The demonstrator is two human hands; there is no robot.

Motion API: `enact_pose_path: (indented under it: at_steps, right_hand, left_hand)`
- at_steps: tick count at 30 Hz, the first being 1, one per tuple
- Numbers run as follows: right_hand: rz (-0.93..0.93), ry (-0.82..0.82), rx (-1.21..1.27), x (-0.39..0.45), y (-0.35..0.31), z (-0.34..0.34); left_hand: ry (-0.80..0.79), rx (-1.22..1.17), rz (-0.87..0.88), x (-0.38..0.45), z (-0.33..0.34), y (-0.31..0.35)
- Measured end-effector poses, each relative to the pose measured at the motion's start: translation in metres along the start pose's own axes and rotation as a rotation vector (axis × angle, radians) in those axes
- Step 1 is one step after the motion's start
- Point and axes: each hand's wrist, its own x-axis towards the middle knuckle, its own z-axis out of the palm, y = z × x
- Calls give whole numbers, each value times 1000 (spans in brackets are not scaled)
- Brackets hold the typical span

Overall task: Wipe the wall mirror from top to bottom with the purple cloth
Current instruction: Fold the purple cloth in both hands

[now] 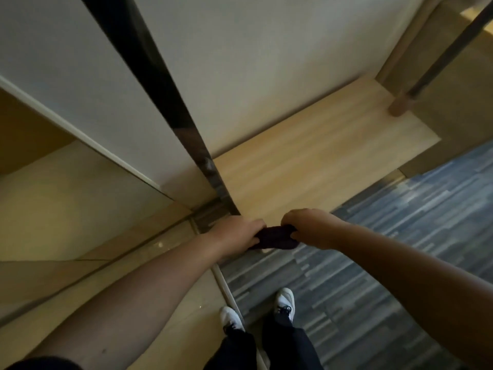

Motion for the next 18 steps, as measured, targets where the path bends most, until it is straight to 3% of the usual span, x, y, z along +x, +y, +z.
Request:
enact_pose_path:
  at_steps: [4,9,11,13,18]
  right_hand:
    - [16,107,47,47,37,27]
    - [20,505,-116,105,69,50]
    - [43,565,-134,123,77,67]
    - [42,528,-146,138,83,91]
    - [53,248,-211,144,90,171]
  left_hand:
    - [206,90,28,41,40,-28]
    - [502,153,19,101,60,-59]
    - [542,166,-1,123,72,-69]
    - [522,190,-11,137,96,-79]
    - [331,266,-21,120,188,-93]
